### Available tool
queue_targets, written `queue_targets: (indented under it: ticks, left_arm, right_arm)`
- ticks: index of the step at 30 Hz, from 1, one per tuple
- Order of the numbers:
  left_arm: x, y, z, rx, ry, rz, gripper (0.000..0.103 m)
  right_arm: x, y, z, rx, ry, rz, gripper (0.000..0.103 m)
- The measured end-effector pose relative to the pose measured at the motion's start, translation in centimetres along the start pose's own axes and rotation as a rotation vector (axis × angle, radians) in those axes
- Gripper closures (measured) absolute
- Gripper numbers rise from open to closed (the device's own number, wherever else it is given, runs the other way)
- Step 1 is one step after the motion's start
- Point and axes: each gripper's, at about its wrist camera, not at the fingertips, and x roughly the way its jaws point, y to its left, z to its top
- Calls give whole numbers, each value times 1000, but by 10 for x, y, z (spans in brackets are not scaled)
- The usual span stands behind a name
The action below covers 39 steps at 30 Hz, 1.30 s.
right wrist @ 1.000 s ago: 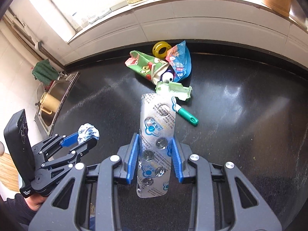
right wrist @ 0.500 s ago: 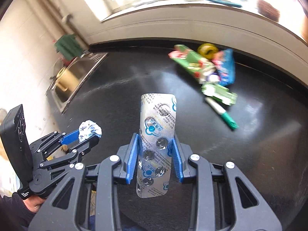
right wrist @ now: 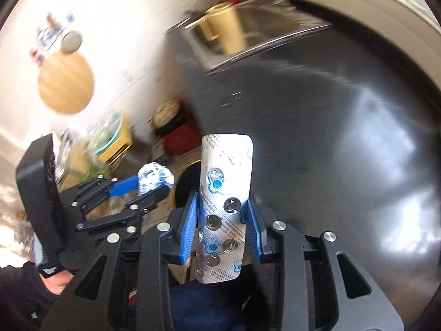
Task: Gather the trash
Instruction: 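Carry the foil and blister pack over the bin and release both, then move both open tools back over the countertop trash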
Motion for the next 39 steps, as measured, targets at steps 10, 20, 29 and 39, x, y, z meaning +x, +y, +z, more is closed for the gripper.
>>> queue_targets:
  ticks: [10,20,29,39]
  left_arm:
    - [30,96,-44,-207,51,58,66]
    - [63,123,-41,-216,68,68,66]
    - [85,130,-40,-213,89,59,49]
    - [90,126,-39,-195,89,88,11]
  right_arm:
    - [104,76,33,-165,150,34,69]
    - [157,83,50,-198,208,-31,67]
    - [175,86,66,-225,227,-69,62]
    - [162,76,73,-213,196,-71,40]
